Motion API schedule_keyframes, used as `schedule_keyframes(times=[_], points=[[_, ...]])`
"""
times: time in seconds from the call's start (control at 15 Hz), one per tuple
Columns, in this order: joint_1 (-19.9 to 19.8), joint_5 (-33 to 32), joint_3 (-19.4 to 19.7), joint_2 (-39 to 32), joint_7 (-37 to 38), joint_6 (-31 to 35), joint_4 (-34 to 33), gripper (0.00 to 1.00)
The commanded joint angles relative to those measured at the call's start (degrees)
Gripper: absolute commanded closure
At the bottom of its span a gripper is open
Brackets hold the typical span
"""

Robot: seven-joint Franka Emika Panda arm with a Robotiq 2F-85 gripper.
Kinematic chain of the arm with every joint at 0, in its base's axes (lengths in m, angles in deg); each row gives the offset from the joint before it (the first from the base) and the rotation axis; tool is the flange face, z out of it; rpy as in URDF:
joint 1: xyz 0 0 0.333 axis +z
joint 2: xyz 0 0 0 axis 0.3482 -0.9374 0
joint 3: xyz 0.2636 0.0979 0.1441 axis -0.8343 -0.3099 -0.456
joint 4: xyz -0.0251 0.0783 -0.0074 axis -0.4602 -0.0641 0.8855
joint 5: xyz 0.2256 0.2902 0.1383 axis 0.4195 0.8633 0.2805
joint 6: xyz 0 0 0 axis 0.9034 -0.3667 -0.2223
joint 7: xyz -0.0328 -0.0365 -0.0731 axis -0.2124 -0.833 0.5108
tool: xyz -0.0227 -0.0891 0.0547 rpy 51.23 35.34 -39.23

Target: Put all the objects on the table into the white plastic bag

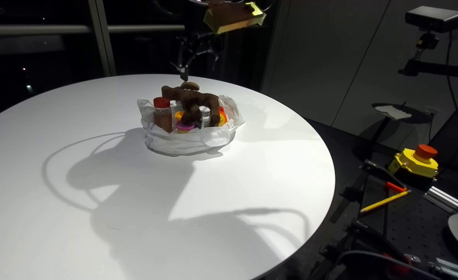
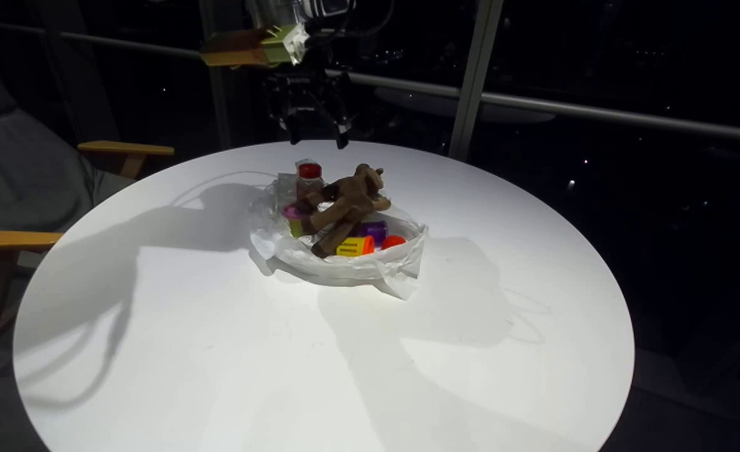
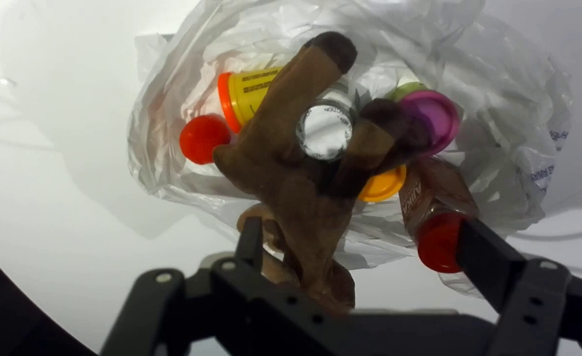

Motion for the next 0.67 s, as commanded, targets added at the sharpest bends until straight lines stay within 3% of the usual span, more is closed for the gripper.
schedule_keyframes(times=[0.0, 0.27, 0.6], points=[[3.3, -0.1, 0.7, 6.7, 12.4, -4.5, 4.5, 0.0], [4.8, 0.1, -1.5, 14.1, 27.0, -11.0, 9.5, 0.0], [3.5, 0.0, -7.0, 23.9, 39.5, -17.4, 16.1, 0.0]])
